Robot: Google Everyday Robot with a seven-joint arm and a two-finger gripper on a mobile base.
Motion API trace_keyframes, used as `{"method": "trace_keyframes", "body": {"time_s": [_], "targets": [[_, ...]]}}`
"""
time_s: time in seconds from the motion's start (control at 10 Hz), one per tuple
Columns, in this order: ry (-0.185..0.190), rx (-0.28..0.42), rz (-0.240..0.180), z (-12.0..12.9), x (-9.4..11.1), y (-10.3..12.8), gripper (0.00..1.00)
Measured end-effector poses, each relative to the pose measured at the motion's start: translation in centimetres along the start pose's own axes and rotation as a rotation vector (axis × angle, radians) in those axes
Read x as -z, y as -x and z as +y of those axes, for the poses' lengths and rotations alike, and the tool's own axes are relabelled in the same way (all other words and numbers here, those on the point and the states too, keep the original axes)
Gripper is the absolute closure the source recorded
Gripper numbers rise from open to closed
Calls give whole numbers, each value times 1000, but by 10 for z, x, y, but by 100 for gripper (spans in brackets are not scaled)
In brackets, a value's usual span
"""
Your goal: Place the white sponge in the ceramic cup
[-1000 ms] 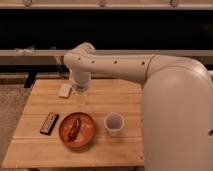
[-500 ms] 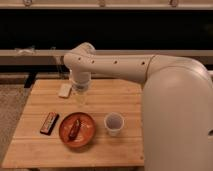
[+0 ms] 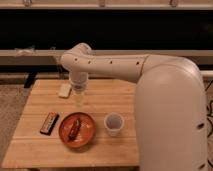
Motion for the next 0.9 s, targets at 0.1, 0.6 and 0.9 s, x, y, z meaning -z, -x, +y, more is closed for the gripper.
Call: {"method": "trace_keyframes", "body": {"time_s": [0.1, 0.6, 0.9], "targets": [[-1, 18, 6, -11, -8, 18, 20], [26, 5, 32, -61, -64, 69, 20], [37, -104, 87, -75, -93, 85, 20]]}}
